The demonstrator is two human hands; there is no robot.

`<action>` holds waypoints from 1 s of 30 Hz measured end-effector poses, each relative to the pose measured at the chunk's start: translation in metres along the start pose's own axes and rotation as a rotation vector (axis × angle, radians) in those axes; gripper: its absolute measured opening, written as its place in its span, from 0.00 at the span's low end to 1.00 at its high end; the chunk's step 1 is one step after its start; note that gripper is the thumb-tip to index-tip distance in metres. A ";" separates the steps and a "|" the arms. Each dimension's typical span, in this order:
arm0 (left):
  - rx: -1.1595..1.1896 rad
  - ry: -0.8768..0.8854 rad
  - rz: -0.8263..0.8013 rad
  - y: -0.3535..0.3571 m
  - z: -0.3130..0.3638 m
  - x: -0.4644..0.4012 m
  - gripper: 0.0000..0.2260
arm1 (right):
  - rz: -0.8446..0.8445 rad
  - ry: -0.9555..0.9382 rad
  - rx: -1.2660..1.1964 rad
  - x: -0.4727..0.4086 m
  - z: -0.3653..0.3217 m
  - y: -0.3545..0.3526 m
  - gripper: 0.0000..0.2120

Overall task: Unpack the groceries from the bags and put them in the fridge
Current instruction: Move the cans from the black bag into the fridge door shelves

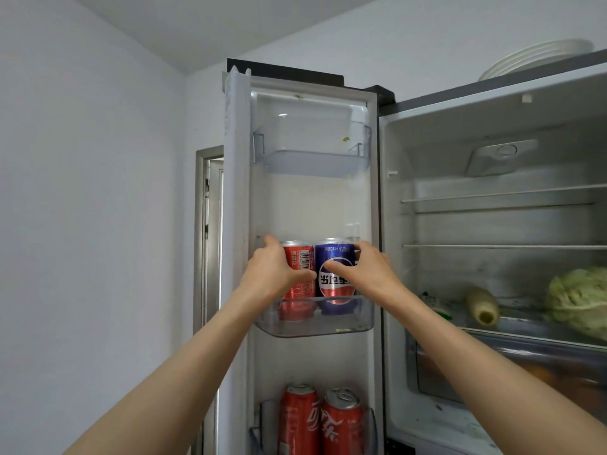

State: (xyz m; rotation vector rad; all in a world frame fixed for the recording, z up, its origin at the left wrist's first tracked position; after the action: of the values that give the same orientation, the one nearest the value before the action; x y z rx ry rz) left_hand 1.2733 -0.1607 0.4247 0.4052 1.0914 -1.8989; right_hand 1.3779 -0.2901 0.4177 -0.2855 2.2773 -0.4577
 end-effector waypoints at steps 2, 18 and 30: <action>0.010 0.009 0.030 -0.001 0.000 0.005 0.33 | 0.009 -0.026 -0.002 0.003 -0.001 -0.001 0.25; -0.148 0.209 0.157 -0.015 0.010 0.023 0.19 | -0.007 -0.053 0.011 0.017 -0.003 -0.011 0.24; -0.445 0.455 0.255 -0.046 0.001 0.073 0.21 | 0.017 -0.391 0.250 0.059 -0.034 -0.008 0.26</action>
State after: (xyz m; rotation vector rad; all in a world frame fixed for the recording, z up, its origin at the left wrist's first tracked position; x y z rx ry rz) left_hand 1.1947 -0.1898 0.4030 0.7011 1.6300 -1.3183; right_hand 1.3134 -0.3094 0.4033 -0.2076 1.8203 -0.6129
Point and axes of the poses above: each hand's wrist, its own x-axis away from the middle knuckle, its own y-axis out of the palm, z = x × y, the point moved 3 cm from there along -x, towards the middle knuckle, and after that the axes turned 3 degrees about z, right-handed, at the moved point
